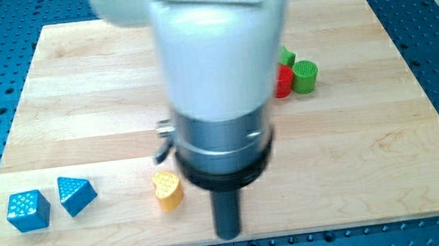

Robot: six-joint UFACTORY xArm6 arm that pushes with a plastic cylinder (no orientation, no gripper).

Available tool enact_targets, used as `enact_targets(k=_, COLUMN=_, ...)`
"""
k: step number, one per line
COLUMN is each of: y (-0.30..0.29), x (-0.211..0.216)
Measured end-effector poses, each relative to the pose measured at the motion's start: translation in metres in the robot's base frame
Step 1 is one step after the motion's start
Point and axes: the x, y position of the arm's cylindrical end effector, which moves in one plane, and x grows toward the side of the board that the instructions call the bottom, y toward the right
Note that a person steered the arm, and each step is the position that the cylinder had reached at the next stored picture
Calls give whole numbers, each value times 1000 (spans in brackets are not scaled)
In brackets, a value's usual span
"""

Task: Place the heart below the red circle

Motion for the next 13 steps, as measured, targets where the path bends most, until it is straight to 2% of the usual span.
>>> enact_targets(k=1, y=-43, x=-17)
enact_targets(k=2, y=-16, x=-46)
enact_targets(k=3, y=0, x=-38)
enact_targets(k=4, y=-63, x=-10)
enact_targets(k=5, y=-80, x=-63)
enact_targets(k=6, y=5, x=-93)
enact_targets(k=7, y=101, x=-102)
enact_targets(k=9, y=152, x=-91)
enact_targets(k=10, y=158, x=-121)
enact_targets(k=11, y=159, x=-131)
enact_targets(k=12, y=194, x=-112)
enact_targets(k=13, y=162, x=-140)
